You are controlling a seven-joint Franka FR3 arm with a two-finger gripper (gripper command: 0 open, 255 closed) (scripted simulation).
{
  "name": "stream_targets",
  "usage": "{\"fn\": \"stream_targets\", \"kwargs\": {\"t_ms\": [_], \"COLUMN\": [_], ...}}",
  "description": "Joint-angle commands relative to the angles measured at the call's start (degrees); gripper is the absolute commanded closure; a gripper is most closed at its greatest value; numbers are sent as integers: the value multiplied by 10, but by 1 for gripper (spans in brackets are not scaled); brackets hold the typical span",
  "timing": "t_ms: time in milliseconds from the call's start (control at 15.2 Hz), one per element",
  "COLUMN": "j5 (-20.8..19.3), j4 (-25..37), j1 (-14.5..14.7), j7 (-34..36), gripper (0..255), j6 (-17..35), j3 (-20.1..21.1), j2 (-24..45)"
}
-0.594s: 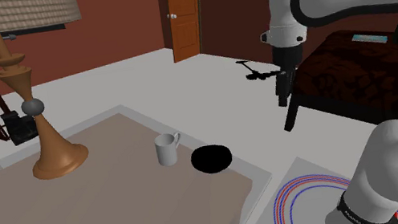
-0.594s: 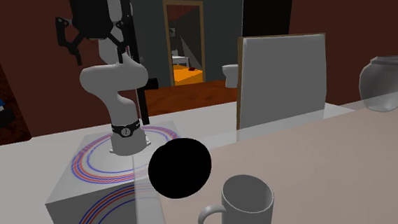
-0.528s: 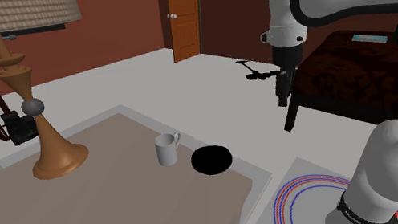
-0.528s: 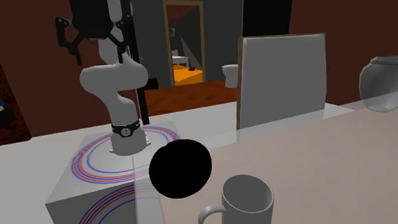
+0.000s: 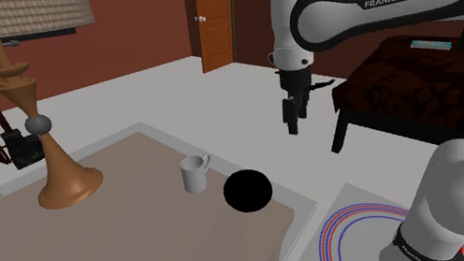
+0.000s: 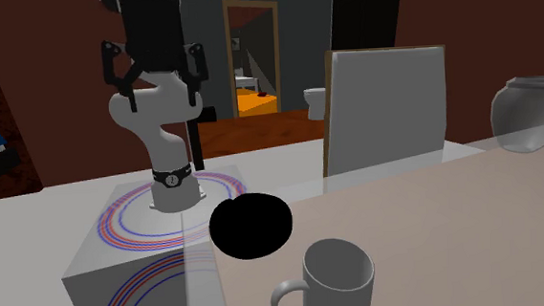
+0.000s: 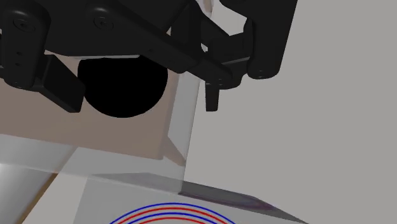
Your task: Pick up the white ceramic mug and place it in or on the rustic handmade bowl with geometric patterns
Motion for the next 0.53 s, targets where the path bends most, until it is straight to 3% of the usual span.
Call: {"fn": "stream_targets", "kwargs": {"t_ms": [0, 462], "j5": [5, 1], "j4": [14, 102], "j1": [5, 17], "j7": [13, 53], "gripper": [0, 0], "j6": [23, 80], "j3": [13, 49], "j2": [38, 186]}}
